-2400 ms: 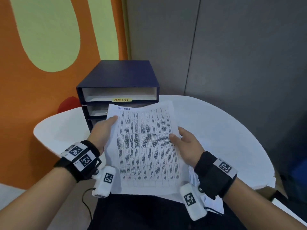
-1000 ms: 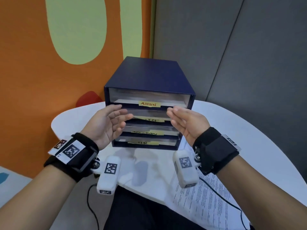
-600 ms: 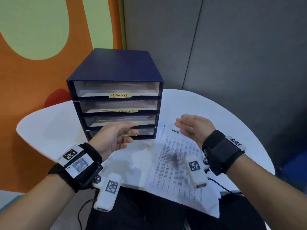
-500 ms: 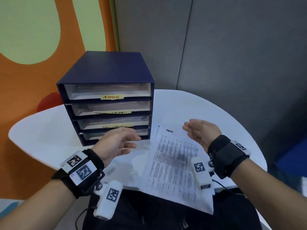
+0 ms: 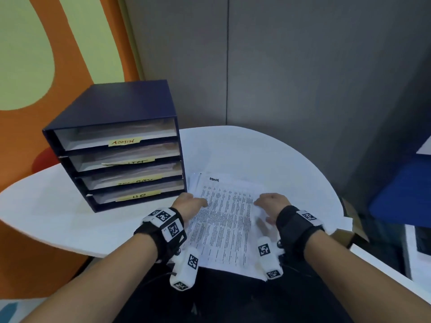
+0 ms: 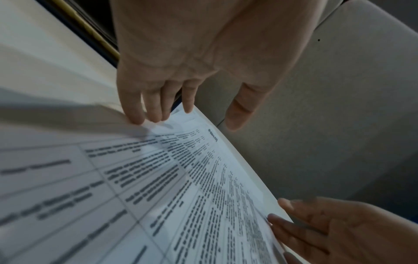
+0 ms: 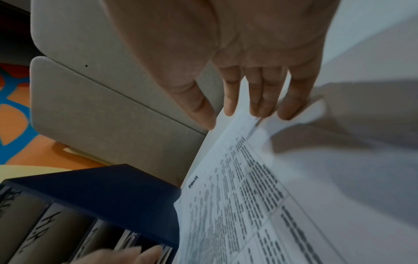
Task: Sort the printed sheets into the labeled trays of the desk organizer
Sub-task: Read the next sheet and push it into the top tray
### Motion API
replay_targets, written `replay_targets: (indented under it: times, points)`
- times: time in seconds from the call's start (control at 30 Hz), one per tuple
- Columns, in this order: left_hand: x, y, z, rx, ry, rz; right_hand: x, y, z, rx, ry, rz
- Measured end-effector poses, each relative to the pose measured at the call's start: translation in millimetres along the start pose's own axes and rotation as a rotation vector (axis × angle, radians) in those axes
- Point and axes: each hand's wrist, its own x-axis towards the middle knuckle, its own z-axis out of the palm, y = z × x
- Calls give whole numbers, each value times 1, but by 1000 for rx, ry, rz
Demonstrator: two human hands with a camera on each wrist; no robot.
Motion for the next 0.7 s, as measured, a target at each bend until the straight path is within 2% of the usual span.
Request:
replay_targets:
  times: [0.1,0.27,0.37,0.47,0.57,0.7]
  points:
    - [3,6,8,57,30,-30,0,2,4,-32,9,-26]
    - [2,5,7,117,156,-51,-2,3,1,-118,32,-52]
    - [-1,2,7,68,194,20,-1,4,-3,-125,32,-47]
    - [-6,1,11,13,156,93,-1,4,-3,-130,30,-46]
    - [-14,7,17,49,121,212,-2,4,-2,-137,24,-50]
    - [-20,16,16,110,177,334,-4,5,-2,-131,33,-52]
